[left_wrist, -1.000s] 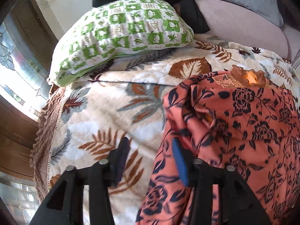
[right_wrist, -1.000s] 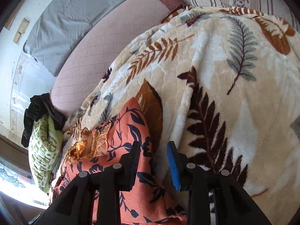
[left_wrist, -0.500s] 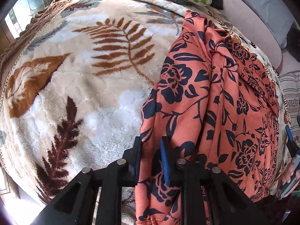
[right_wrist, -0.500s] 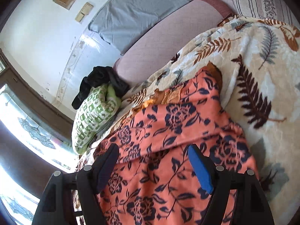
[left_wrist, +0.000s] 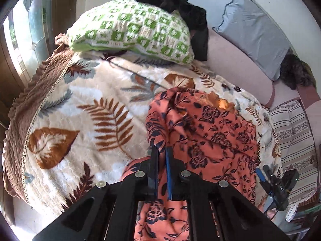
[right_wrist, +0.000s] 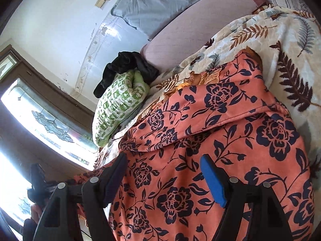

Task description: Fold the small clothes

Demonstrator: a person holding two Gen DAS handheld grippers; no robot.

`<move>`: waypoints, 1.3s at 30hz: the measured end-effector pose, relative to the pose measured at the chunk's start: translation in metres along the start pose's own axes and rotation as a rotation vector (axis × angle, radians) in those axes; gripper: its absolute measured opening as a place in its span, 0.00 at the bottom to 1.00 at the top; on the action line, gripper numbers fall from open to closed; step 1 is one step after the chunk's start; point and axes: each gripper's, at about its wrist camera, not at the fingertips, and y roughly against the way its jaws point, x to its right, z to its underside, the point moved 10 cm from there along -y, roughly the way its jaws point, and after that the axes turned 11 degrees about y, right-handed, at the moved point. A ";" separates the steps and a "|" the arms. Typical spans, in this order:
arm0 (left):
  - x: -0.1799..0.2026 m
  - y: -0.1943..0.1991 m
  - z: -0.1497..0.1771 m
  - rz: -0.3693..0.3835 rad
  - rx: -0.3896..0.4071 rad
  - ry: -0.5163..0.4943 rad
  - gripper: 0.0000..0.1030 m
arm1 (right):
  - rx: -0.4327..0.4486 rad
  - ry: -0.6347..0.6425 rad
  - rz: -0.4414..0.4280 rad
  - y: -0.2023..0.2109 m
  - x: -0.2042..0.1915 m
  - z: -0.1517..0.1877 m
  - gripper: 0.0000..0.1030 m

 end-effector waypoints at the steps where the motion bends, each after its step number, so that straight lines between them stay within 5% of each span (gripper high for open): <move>1: 0.019 0.003 -0.007 0.021 -0.009 -0.005 0.04 | 0.005 0.005 -0.003 0.001 -0.002 -0.002 0.75; 9: 0.225 -0.017 -0.014 0.110 -0.073 -0.272 0.04 | 0.058 -0.079 -0.011 0.023 0.022 -0.029 0.75; 12: 0.250 -0.011 -0.009 0.067 -0.018 -0.390 0.05 | 0.019 -0.077 -0.009 0.022 0.030 -0.034 0.75; 13: 0.243 -0.009 -0.008 0.045 -0.009 -0.403 0.07 | -0.003 -0.092 -0.020 0.019 0.033 -0.033 0.75; 17: 0.135 -0.012 -0.008 -0.139 0.017 -0.327 0.58 | -0.082 -0.137 -0.062 0.006 0.034 -0.022 0.75; 22: -0.088 -0.007 0.028 -0.377 -0.022 0.043 0.59 | -0.121 -0.068 -0.067 0.000 0.015 -0.010 0.75; 26: -0.193 0.005 0.095 -0.331 -0.049 0.346 0.59 | -0.149 -0.023 -0.042 -0.010 0.008 0.002 0.75; 31: -0.199 0.003 0.141 -0.248 -0.028 0.372 0.59 | -0.177 0.007 -0.016 -0.030 0.002 0.015 0.75; 39: -0.169 -0.017 0.132 -0.301 0.084 0.103 0.62 | -0.250 0.091 0.012 -0.064 -0.015 0.043 0.75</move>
